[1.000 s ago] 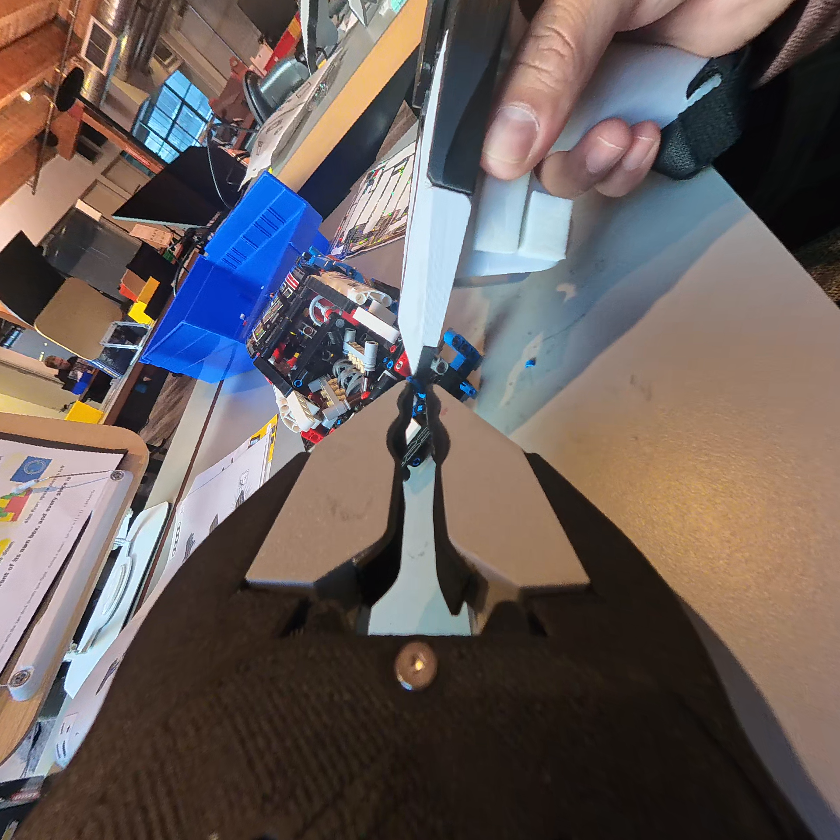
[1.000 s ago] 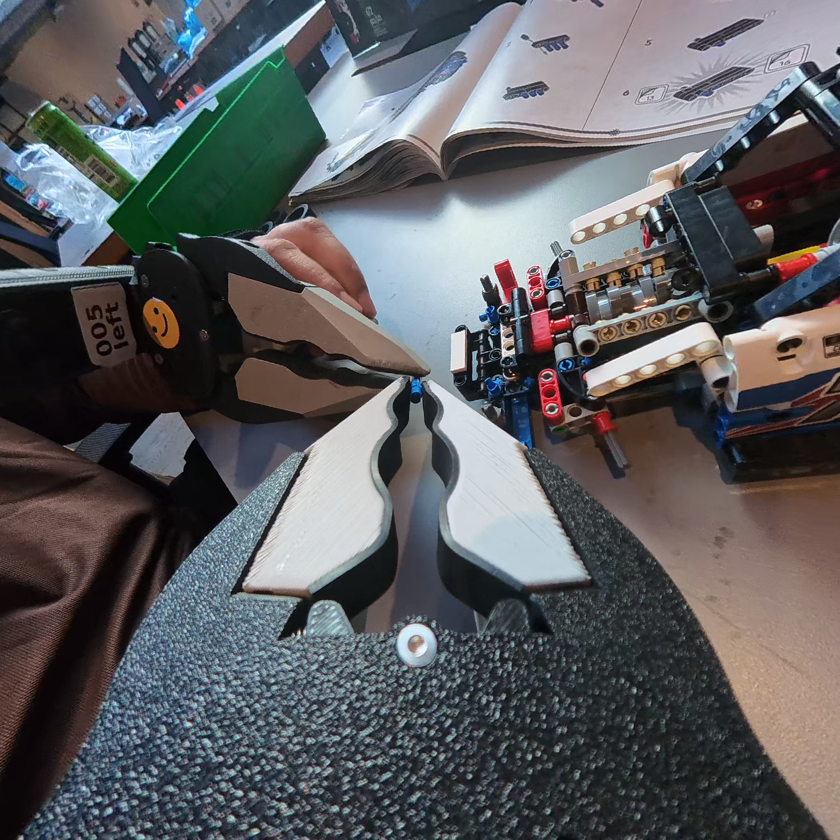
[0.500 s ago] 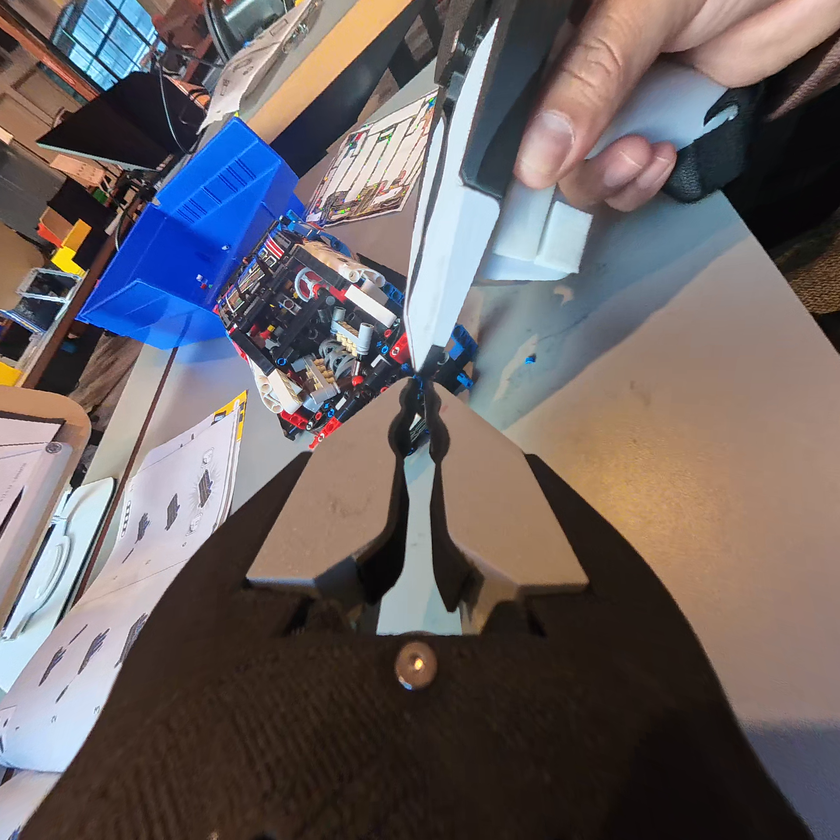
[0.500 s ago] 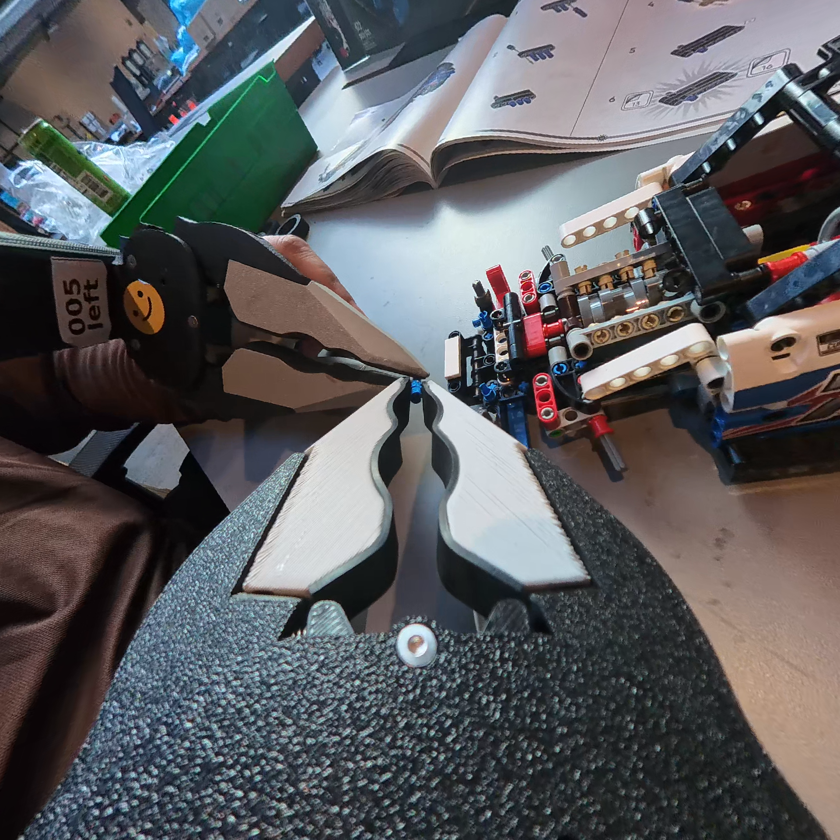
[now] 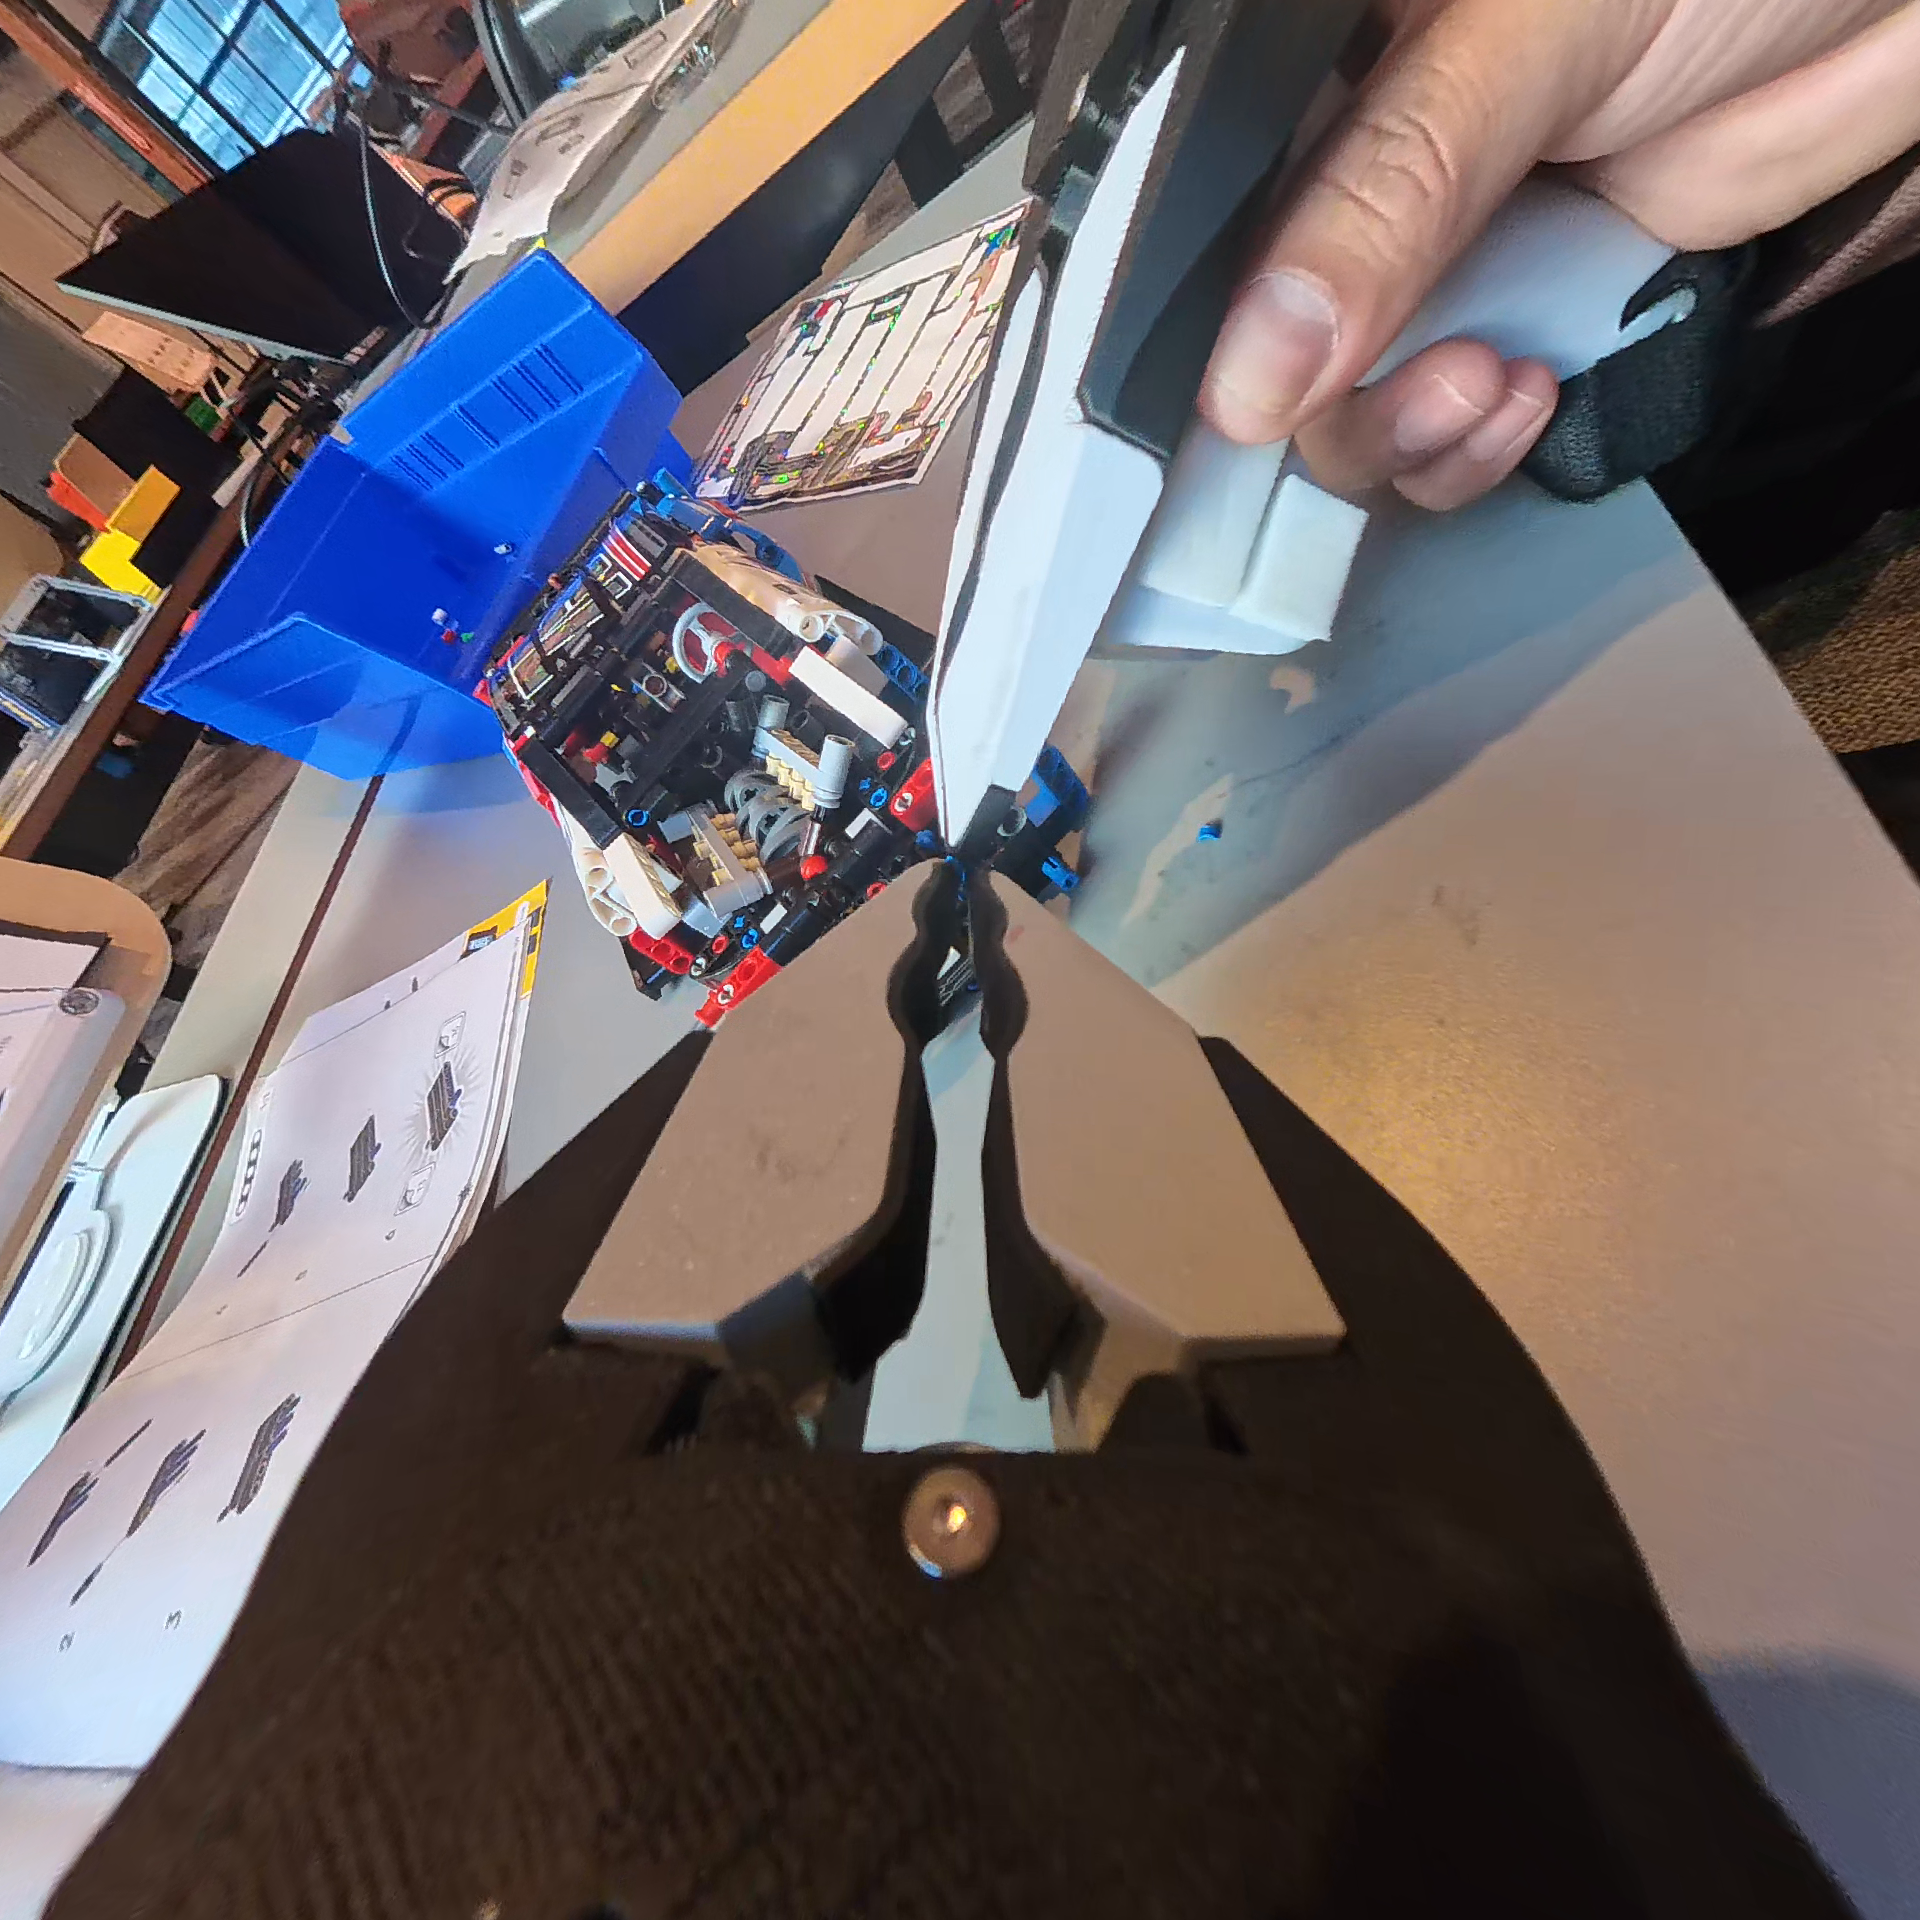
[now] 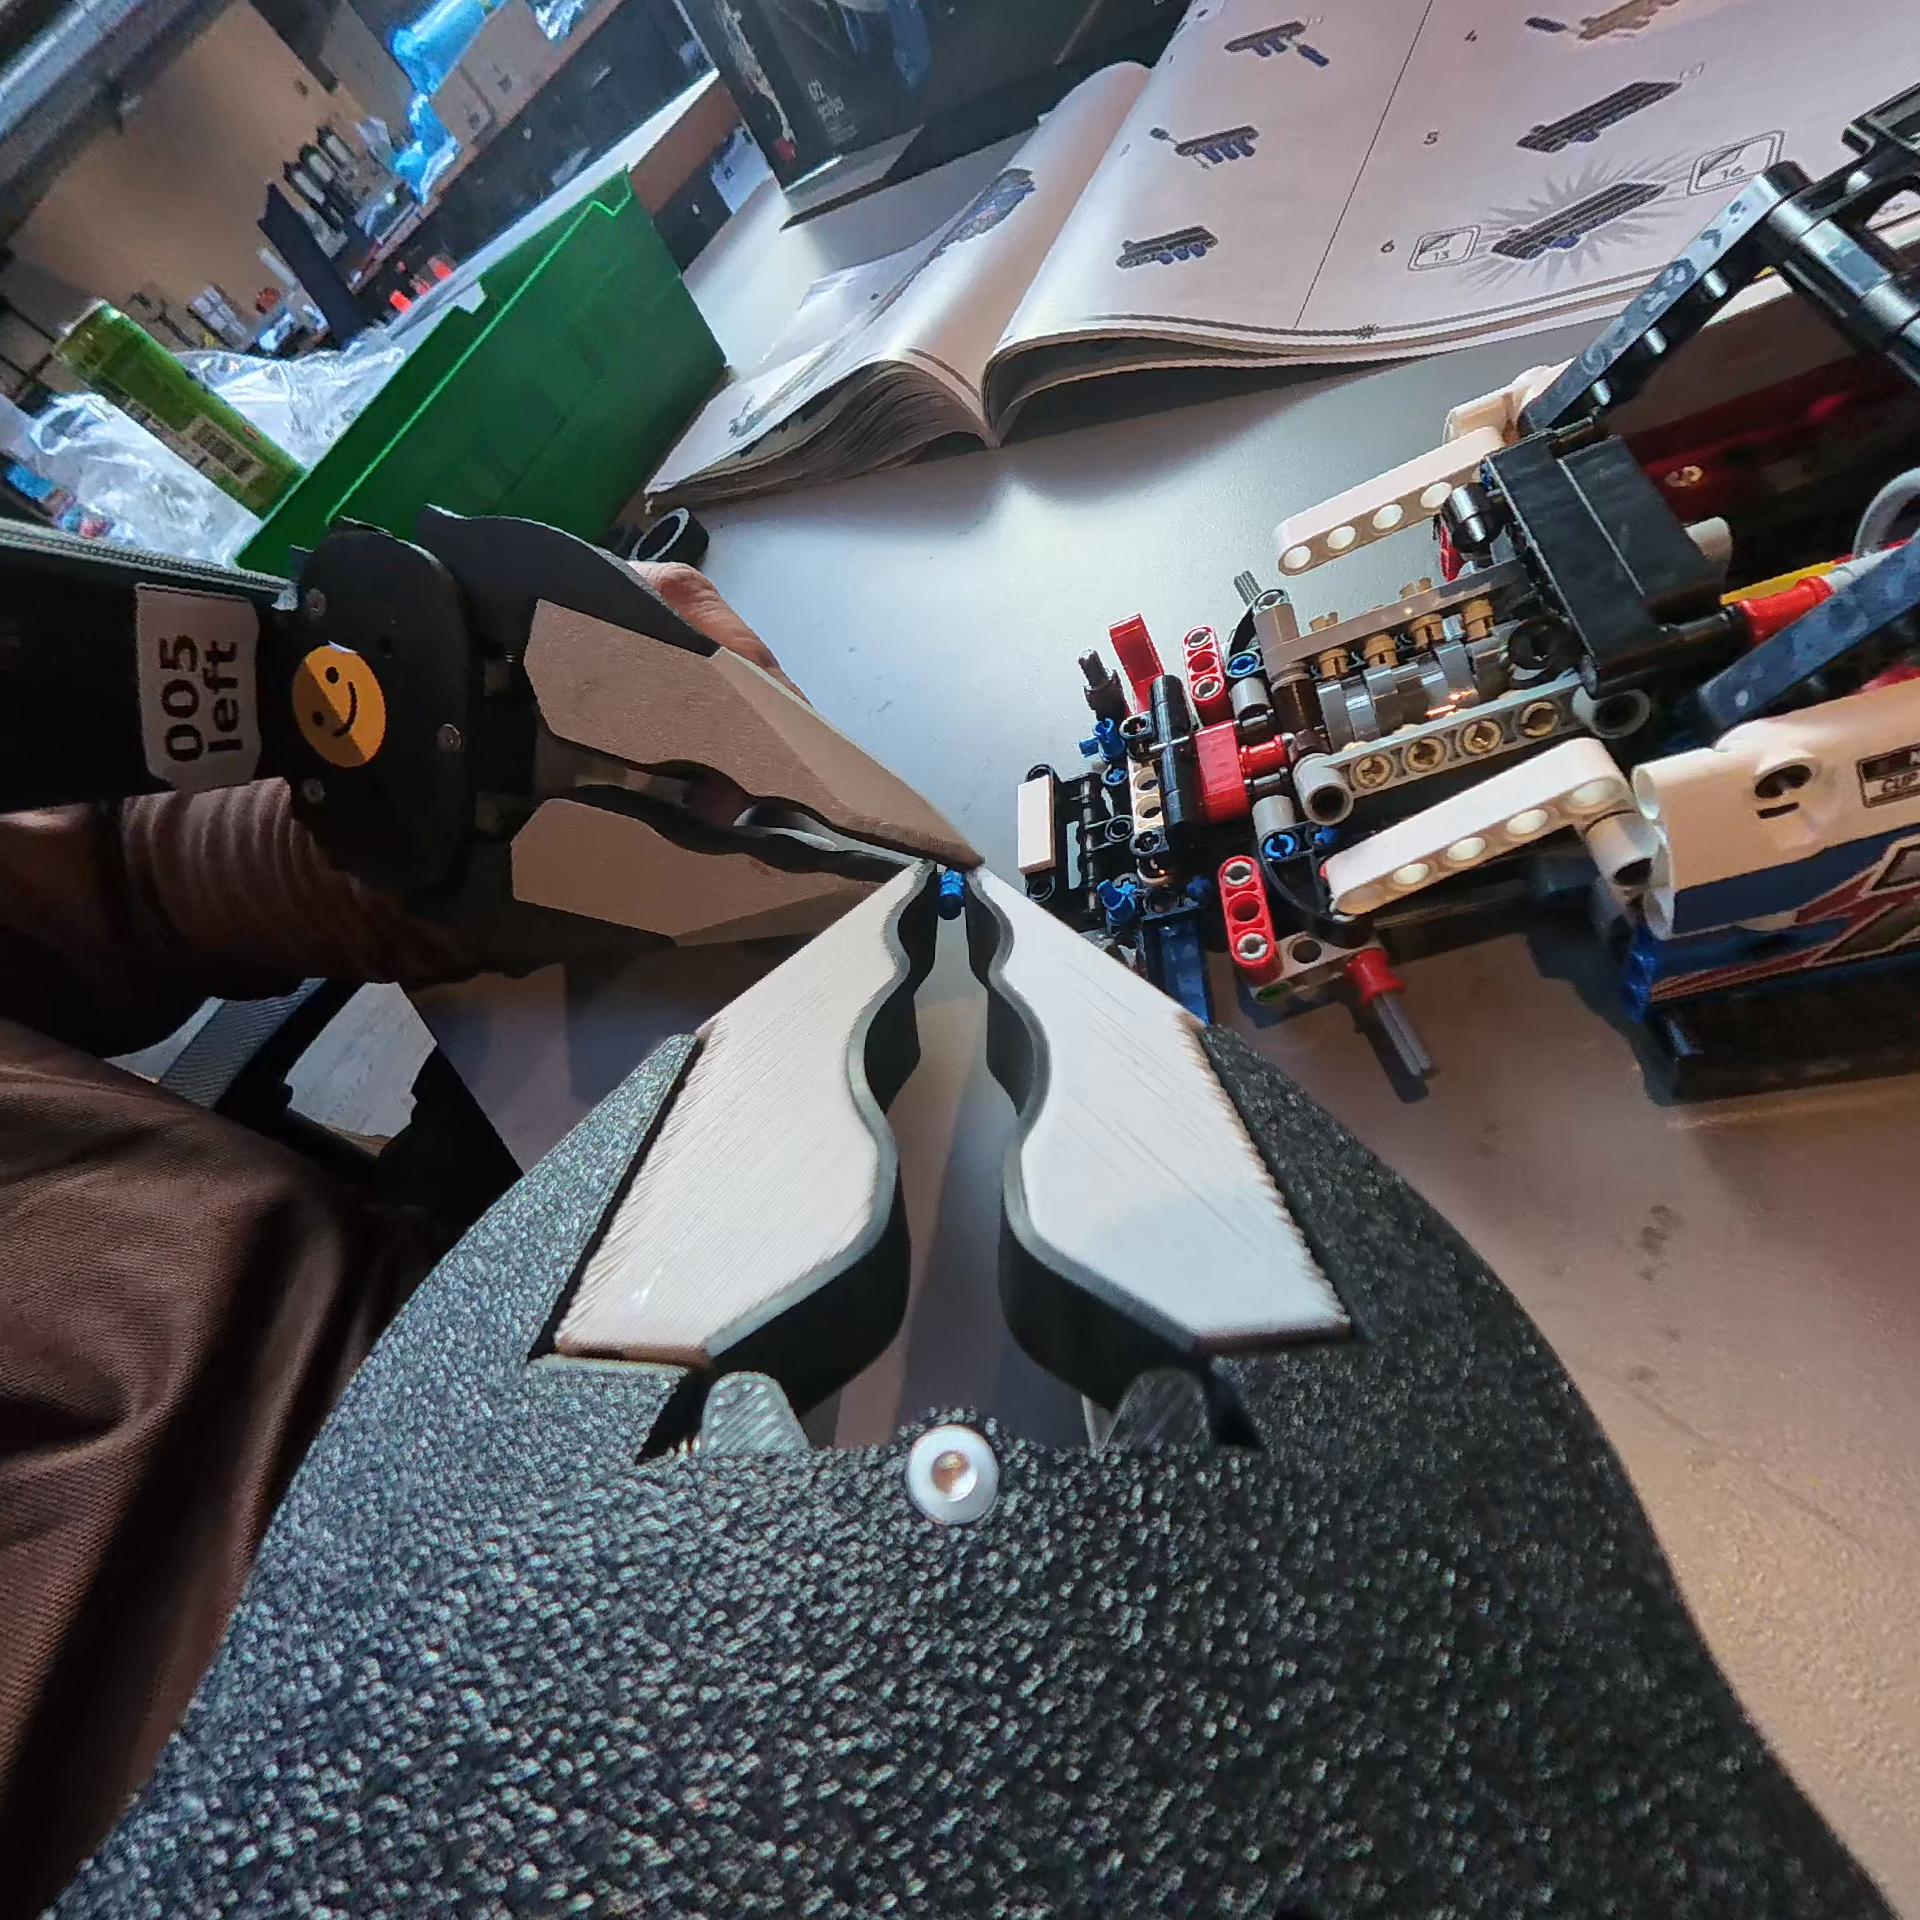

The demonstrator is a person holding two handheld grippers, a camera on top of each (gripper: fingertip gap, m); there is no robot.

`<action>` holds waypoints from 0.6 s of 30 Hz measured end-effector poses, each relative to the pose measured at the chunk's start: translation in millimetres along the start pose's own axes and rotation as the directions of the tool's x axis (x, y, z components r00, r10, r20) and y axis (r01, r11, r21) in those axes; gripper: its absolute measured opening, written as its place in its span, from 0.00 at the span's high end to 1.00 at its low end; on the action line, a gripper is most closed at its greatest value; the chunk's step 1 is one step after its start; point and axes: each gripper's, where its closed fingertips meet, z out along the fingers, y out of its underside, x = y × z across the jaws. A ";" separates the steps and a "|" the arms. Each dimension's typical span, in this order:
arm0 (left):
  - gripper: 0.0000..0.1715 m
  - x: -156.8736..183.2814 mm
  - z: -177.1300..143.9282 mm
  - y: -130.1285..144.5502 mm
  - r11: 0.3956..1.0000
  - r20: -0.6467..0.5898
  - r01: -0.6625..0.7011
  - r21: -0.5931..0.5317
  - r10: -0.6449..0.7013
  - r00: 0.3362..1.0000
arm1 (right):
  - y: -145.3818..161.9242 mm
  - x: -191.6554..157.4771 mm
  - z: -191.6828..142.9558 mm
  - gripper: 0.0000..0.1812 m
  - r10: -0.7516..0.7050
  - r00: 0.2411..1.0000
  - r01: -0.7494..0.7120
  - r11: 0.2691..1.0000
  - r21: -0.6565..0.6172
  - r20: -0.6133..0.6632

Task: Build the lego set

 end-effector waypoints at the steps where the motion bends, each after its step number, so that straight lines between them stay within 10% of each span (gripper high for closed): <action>1: 1.00 -0.7 0.6 0.2 1.000 0.007 -0.003 0.000 0.003 1.000 | -0.7 0.6 -0.1 0.97 -0.001 1.000 0.001 1.000 0.003 -0.005; 8: 0.99 -6.9 -5.6 -19.8 0.981 -0.010 0.148 0.128 -0.148 0.989 | -14.7 -7.1 -11.8 0.97 -0.075 0.997 0.075 0.997 0.036 0.011; 18: 0.93 -48.5 27.3 -11.8 0.978 -0.059 0.207 0.036 -0.204 0.977 | -45.6 60.2 -53.6 0.97 -0.282 0.918 0.282 0.958 -0.040 -0.280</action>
